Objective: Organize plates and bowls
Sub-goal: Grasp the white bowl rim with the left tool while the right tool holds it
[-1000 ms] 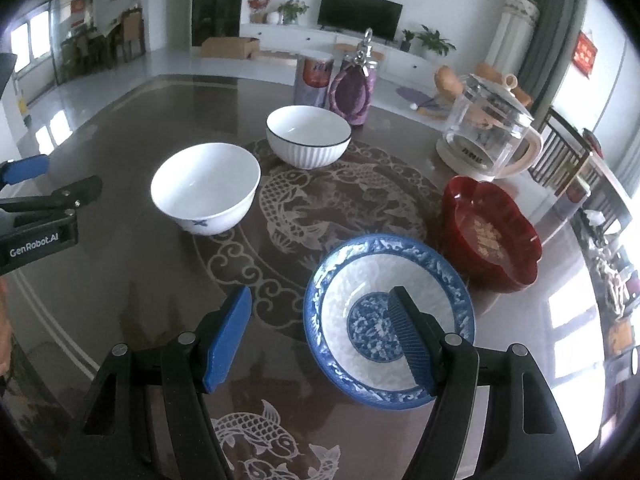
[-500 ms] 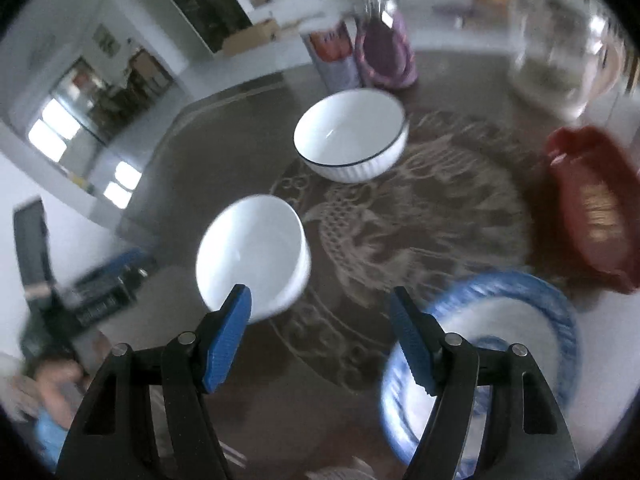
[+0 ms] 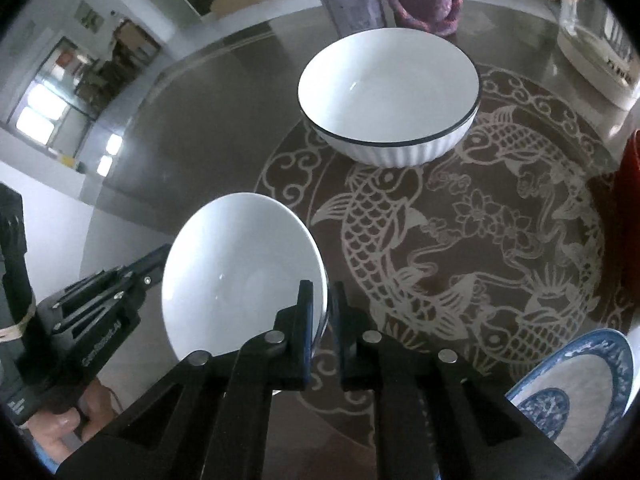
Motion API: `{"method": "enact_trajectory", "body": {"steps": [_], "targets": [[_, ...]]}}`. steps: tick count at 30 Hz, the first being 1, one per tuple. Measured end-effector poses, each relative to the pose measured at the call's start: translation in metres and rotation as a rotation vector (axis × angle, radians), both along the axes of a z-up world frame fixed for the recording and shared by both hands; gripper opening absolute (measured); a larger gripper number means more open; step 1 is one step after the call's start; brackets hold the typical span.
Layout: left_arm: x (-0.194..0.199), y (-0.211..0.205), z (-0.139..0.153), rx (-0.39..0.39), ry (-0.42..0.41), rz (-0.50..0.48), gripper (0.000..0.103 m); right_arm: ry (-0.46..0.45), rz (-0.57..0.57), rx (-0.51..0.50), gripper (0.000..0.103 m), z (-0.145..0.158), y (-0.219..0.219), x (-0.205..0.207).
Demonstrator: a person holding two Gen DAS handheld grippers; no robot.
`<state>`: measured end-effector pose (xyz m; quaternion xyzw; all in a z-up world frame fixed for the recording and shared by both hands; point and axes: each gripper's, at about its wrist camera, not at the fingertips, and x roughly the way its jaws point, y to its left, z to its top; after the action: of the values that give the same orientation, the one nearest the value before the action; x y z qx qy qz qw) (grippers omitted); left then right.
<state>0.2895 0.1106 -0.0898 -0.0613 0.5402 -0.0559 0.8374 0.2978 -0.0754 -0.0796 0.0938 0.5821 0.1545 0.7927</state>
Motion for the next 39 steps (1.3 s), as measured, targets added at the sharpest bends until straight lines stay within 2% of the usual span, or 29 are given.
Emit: {"method": "enact_trajectory", "body": {"steps": [2, 5, 8, 9, 11, 15, 18, 19, 20, 21, 22, 24, 27, 30, 32, 33, 34, 35, 36, 37, 39], "targets": [[-0.009, -0.005, 0.008, -0.036, -0.012, -0.018, 0.0, -0.022, 0.013, 0.005, 0.01, 0.004, -0.001, -0.007], [-0.025, -0.024, 0.026, 0.008, -0.069, -0.058, 0.0, -0.064, 0.013, 0.0, 0.01, 0.019, -0.01, -0.026], [-0.034, -0.044, 0.038, -0.071, -0.075, -0.111, 0.0, -0.068, 0.03, -0.006, 0.014, 0.025, -0.02, -0.038], [-0.035, -0.049, 0.04, -0.069, -0.083, -0.114, 0.0, -0.059, 0.038, -0.024, 0.014, 0.023, -0.019, -0.042], [-0.035, -0.061, 0.034, -0.1, -0.06, -0.13, 0.0, -0.053, 0.038, -0.041, 0.011, 0.019, -0.022, -0.039], [-0.04, -0.061, 0.026, -0.117, -0.054, -0.11, 0.0, -0.012, -0.016, 0.014, 0.008, 0.008, -0.035, -0.037], [-0.051, -0.04, 0.037, -0.161, -0.096, -0.066, 0.0, -0.009, -0.006, 0.01, 0.007, 0.006, -0.036, -0.037], [-0.056, -0.03, 0.041, -0.172, -0.116, -0.034, 0.003, -0.008, 0.0, 0.016, 0.007, 0.005, -0.036, -0.037], [-0.06, -0.02, 0.044, -0.185, -0.129, -0.006, 0.007, -0.007, -0.001, 0.025, 0.008, 0.005, -0.037, -0.037], [-0.062, -0.012, 0.043, -0.188, -0.129, 0.011, 0.024, -0.006, 0.0, 0.032, 0.008, 0.004, -0.038, -0.037], [-0.065, -0.005, 0.042, -0.188, -0.127, 0.036, 0.054, -0.006, 0.003, 0.033, 0.008, 0.006, -0.038, -0.037], [-0.073, 0.007, 0.036, -0.19, -0.13, 0.073, 0.083, -0.013, 0.006, 0.031, 0.012, 0.006, -0.038, -0.037], [-0.072, 0.006, 0.02, -0.201, -0.079, 0.063, 0.082, -0.018, 0.009, 0.03, 0.014, 0.004, -0.035, -0.034], [-0.071, 0.004, 0.002, -0.258, -0.013, 0.066, 0.08, -0.017, 0.009, 0.031, 0.016, 0.004, -0.033, -0.033], [-0.067, 0.002, -0.013, -0.298, 0.037, 0.08, 0.064, -0.021, 0.019, 0.021, 0.018, 0.006, -0.032, -0.033], [-0.065, -0.001, -0.02, -0.309, 0.061, 0.077, 0.047, -0.021, 0.022, 0.018, 0.018, 0.006, -0.031, -0.034], [-0.064, -0.003, -0.023, -0.318, 0.075, 0.073, 0.038, -0.02, 0.024, 0.015, 0.018, 0.006, -0.031, -0.034], [-0.064, -0.006, -0.028, -0.341, 0.089, 0.071, 0.035, -0.013, 0.025, 0.017, 0.018, 0.005, -0.031, -0.034], [-0.064, -0.009, -0.028, -0.341, 0.091, 0.071, 0.026, 0.0, 0.027, 0.023, 0.017, 0.002, -0.031, -0.034], [-0.065, -0.01, -0.028, -0.337, 0.09, 0.067, 0.014, 0.011, 0.028, 0.03, 0.011, 0.001, -0.032, -0.035], [-0.067, -0.018, -0.024, -0.315, 0.083, 0.055, 0.009, 0.006, 0.031, 0.026, 0.01, 0.001, -0.03, -0.037]]}}
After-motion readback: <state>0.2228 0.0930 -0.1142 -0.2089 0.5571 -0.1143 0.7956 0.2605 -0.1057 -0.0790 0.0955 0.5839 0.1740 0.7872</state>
